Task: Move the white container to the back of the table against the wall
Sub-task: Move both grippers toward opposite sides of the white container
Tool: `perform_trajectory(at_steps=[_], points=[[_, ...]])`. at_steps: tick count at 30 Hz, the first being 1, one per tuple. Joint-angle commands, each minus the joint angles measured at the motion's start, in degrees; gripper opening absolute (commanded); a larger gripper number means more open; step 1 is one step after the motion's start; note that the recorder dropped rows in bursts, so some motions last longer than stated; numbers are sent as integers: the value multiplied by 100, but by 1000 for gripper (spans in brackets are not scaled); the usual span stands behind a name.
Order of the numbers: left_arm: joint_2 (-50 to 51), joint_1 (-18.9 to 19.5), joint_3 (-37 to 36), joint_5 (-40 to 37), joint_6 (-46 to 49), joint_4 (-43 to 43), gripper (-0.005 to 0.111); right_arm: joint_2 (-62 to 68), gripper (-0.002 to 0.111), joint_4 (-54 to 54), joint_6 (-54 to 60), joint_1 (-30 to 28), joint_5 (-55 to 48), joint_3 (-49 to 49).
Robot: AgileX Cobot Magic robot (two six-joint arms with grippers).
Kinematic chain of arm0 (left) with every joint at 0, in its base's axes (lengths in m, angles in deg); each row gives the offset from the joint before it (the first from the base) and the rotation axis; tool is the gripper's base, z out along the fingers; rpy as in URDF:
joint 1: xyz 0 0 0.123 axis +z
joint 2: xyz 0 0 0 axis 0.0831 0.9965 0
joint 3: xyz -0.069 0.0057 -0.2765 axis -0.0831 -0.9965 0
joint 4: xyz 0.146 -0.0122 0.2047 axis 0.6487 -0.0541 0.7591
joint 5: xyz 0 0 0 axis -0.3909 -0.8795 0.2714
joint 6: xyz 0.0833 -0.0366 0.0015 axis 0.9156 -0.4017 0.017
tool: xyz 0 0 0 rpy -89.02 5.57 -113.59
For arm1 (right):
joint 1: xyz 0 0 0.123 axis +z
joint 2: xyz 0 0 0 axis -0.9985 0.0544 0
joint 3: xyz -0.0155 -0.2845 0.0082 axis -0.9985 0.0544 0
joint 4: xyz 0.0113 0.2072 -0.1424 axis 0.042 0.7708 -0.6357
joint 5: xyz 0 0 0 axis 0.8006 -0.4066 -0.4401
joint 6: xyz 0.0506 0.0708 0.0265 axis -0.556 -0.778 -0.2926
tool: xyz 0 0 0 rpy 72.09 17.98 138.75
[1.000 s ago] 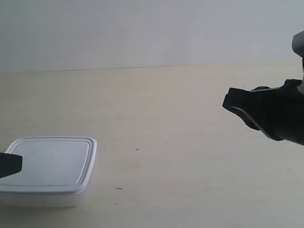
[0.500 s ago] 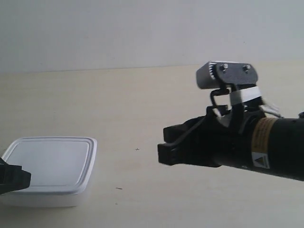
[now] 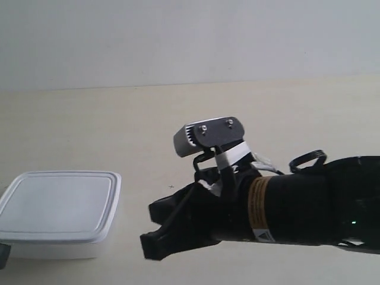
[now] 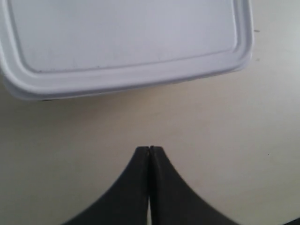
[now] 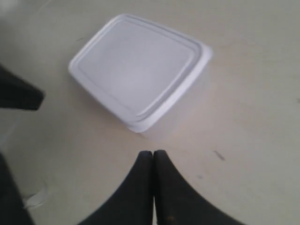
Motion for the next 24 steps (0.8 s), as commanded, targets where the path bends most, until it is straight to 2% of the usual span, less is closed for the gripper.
perform_trajectory(at_steps=[1, 5, 9, 24], points=[[29, -20, 38, 51, -99, 140, 0, 549, 0, -1988, -1605, 28, 1075, -341], [216, -20, 38, 49, -99, 296, 0, 1115, 0, -2866, -2619, 28, 1067, -829], [503, -20, 38, 97, -99, 309, 0, 1516, 0, -3193, -2911, 28, 1067, -1239], [1263, -20, 38, 752, -64, 309, 0, 2409, 0, -3303, -3068, 28, 1365, -1872]])
